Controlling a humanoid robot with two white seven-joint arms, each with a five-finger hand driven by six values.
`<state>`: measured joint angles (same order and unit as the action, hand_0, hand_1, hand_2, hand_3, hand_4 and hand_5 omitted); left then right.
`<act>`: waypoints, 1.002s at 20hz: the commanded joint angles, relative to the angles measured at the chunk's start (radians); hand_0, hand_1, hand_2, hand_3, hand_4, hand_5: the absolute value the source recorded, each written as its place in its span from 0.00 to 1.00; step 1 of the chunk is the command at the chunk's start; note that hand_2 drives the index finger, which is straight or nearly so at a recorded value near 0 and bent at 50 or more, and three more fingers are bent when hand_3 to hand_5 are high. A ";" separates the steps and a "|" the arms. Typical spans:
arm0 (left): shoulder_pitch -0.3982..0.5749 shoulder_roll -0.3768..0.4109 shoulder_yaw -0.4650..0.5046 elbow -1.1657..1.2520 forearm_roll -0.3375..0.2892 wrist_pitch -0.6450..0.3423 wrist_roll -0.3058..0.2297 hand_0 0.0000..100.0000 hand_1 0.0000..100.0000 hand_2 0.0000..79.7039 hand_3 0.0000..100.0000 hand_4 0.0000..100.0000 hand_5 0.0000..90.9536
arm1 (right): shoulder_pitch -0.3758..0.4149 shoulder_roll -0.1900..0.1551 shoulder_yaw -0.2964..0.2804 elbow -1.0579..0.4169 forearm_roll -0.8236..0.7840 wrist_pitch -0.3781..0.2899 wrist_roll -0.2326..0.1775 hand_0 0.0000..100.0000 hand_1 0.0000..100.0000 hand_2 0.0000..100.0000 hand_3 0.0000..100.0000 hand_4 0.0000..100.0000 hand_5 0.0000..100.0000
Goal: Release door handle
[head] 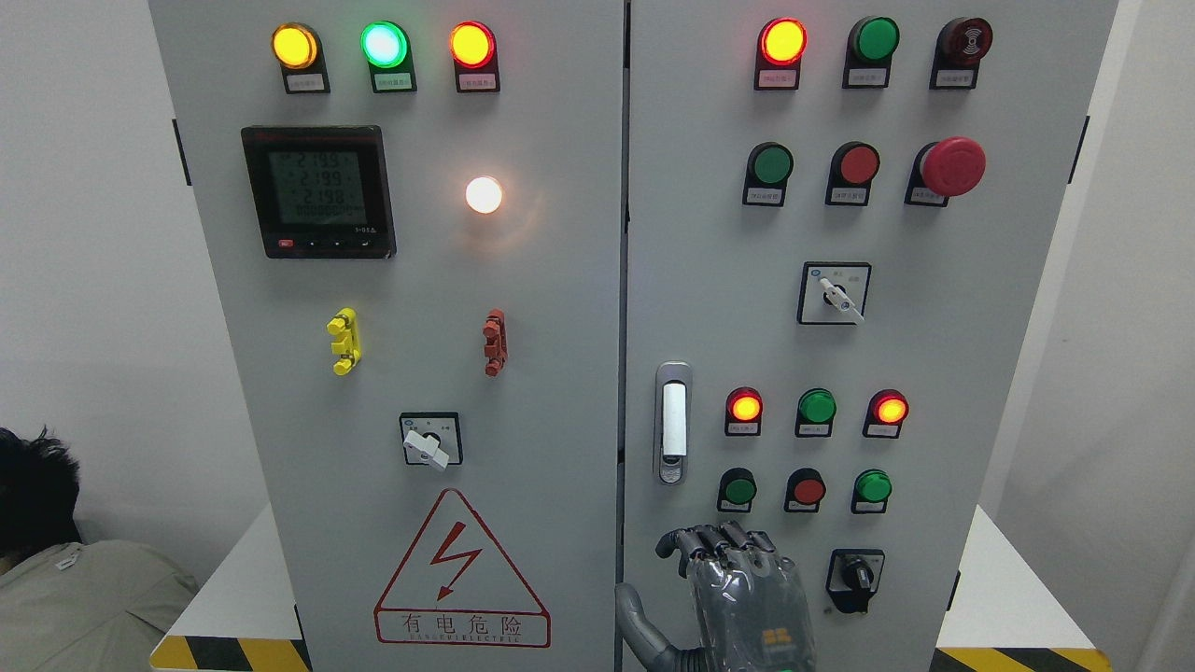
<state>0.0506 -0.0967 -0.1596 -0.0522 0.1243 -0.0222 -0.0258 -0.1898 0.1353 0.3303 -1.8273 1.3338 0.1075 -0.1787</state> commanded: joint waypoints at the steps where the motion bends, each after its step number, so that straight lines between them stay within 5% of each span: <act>1: 0.000 0.000 0.000 0.000 0.000 -0.005 0.000 0.00 0.00 0.06 0.11 0.00 0.00 | -0.013 -0.002 -0.002 -0.024 0.005 0.006 0.008 0.25 0.26 0.72 0.84 0.63 0.62; 7: 0.000 0.000 0.000 0.000 0.000 -0.005 0.000 0.00 0.00 0.06 0.11 0.00 0.00 | -0.031 -0.002 -0.004 -0.046 0.021 0.049 0.044 0.20 0.24 0.78 0.97 0.69 0.68; 13: 0.000 0.000 0.000 0.000 0.000 -0.005 0.000 0.00 0.00 0.06 0.10 0.00 0.00 | -0.098 0.001 -0.002 -0.040 0.033 0.093 0.079 0.20 0.23 0.79 0.98 0.70 0.68; 20: 0.000 0.000 0.000 0.000 0.000 -0.005 0.000 0.00 0.00 0.06 0.11 0.00 0.00 | -0.145 0.001 -0.002 -0.029 0.071 0.097 0.081 0.18 0.36 0.79 0.98 0.69 0.69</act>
<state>0.0505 -0.0966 -0.1595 -0.0522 0.1243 -0.0285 -0.0258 -0.3005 0.1353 0.3288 -1.8575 1.3705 0.2018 -0.0988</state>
